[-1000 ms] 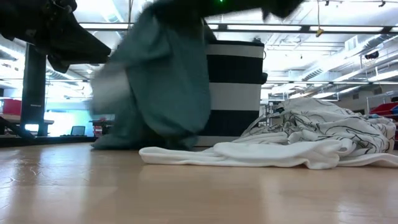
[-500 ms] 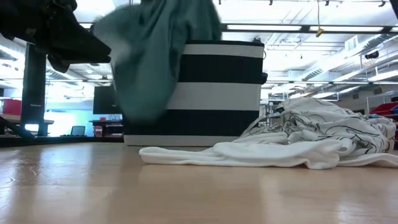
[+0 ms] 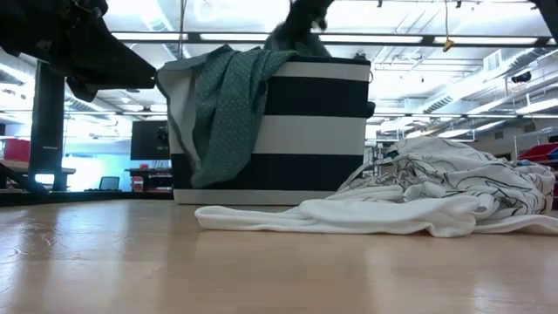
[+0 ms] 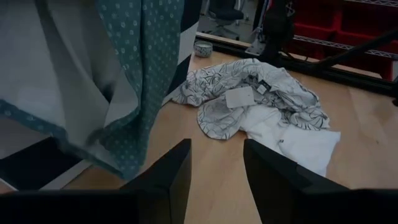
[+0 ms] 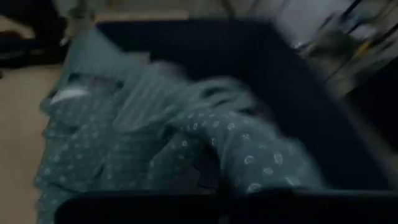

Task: Sort clothes
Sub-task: Put the green polo shirt into the blue laundry organizer

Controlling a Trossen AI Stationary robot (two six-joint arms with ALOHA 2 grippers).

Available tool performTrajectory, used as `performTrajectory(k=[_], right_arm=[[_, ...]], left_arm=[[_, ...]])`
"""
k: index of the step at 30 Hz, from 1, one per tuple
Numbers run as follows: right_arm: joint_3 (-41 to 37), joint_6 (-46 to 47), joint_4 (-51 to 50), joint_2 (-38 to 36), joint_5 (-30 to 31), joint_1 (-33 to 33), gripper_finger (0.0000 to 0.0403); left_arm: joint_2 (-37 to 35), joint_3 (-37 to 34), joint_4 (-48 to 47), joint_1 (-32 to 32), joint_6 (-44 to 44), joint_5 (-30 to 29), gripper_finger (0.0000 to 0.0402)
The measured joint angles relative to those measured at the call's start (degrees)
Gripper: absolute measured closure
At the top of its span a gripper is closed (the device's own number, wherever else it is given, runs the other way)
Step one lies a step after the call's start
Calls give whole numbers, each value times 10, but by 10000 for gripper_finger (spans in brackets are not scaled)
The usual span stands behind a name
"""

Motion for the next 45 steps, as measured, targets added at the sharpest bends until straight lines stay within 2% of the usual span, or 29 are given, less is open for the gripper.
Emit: performTrajectory(k=[4, 9, 14, 18, 22, 25, 30, 34, 38, 45], right_arm=[[-68, 31, 19, 13, -54, -3, 387], [-127, 68, 61, 52, -71, -13, 357], [-126, 140, 85, 108, -127, -36, 296], [-133, 172, 101, 167, -119, -54, 237], [-127, 249, 138, 178, -180, -78, 193], [-130, 254, 124, 184, -186, -87, 177], [-130, 242, 121, 135, -174, -95, 176], [-130, 212, 125, 73, -139, -96, 180], [-130, 177, 128, 6, -134, -88, 185], [-130, 74, 104, -63, -136, -21, 188]], left_arm=[[0, 0, 3, 0, -1, -1, 251], [0, 0, 8, 0, -1, -2, 251], [0, 0, 8, 0, -2, -1, 251], [0, 0, 8, 0, -2, -1, 251], [0, 0, 8, 0, -1, -1, 251], [0, 0, 4, 0, -2, 0, 251], [0, 0, 1, 0, -2, 0, 251], [0, 0, 1, 0, -2, 0, 251], [0, 0, 1, 0, -2, 0, 251], [0, 0, 5, 0, -2, -1, 251]])
